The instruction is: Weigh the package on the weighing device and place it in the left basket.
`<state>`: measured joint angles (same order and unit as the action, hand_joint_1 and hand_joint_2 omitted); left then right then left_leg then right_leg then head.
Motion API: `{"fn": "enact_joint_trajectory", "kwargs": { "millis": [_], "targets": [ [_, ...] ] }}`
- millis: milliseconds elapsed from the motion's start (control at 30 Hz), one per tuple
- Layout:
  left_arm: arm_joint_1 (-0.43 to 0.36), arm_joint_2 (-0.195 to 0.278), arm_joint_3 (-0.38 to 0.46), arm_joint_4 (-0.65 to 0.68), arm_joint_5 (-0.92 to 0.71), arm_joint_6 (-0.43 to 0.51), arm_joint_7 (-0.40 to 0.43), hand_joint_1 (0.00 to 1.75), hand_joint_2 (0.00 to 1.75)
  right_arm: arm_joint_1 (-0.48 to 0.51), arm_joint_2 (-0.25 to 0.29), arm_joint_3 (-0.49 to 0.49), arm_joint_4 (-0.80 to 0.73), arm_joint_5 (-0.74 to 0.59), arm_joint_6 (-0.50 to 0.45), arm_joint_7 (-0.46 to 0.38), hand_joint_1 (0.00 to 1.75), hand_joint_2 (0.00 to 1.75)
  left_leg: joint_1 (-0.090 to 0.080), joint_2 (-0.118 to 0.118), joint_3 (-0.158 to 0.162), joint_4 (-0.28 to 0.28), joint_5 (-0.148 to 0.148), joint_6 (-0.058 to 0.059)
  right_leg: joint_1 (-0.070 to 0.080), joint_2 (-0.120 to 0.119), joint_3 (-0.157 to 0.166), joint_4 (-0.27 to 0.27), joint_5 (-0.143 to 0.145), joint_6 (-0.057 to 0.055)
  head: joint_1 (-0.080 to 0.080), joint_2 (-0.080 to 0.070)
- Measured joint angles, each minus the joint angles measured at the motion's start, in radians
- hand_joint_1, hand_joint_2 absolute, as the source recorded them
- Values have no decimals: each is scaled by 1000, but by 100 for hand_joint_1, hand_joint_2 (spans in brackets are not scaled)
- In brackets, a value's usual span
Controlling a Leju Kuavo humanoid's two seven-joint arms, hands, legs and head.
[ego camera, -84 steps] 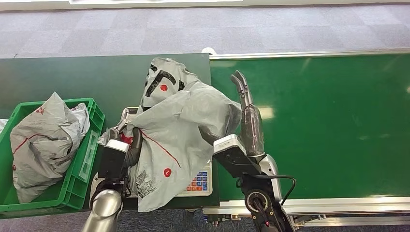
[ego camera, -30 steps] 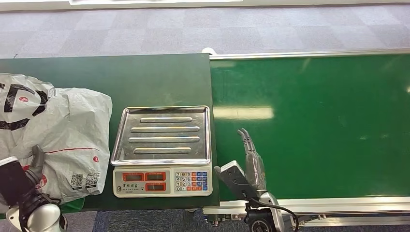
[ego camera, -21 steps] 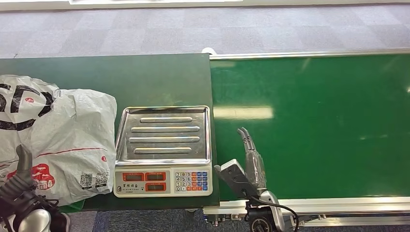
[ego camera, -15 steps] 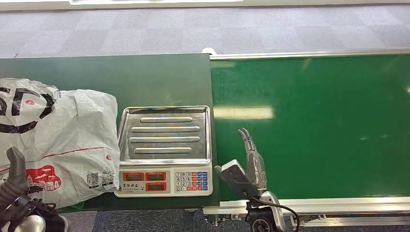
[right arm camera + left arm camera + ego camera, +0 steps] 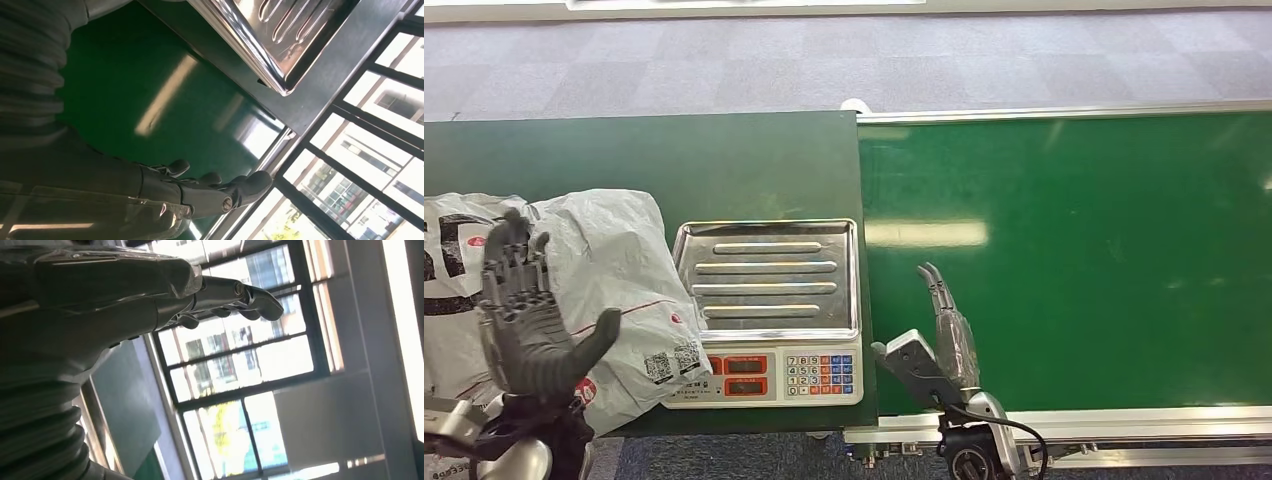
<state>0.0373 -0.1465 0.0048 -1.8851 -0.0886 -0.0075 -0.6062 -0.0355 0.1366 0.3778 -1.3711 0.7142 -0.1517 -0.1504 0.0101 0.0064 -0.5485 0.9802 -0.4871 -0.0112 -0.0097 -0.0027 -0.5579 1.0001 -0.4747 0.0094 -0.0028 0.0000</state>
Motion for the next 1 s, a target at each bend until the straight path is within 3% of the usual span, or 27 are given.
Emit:
{"fn": "enact_joint_trajectory", "kwargs": {
  "millis": [267, 500, 1000],
  "targets": [
    [-7, -1, -106, 81, 9, -101, 61, 0, 175, -8, -1, 0, 8, -29, 7, -17, 0, 175, 0, -1, 0, 0, 0, 0, 0, 0, 0, 0, 0, 0, 0, 0],
    [4, -26, -186, 188, -6, -107, 85, 0, 175, 14, -2, -14, 6, -68, 11, -38, 0, 175, 0, 0, 0, 0, 0, 0, 0, 0, 0, 0, 0, 0, 0, 0],
    [22, -32, -206, 229, -31, -90, 86, 0, 175, 77, -8, -40, -26, -78, 5, -43, 0, 175, 0, 0, 0, 0, 0, 0, 0, 0, 0, 0, 0, 0, 0, 0]
  ]
}}
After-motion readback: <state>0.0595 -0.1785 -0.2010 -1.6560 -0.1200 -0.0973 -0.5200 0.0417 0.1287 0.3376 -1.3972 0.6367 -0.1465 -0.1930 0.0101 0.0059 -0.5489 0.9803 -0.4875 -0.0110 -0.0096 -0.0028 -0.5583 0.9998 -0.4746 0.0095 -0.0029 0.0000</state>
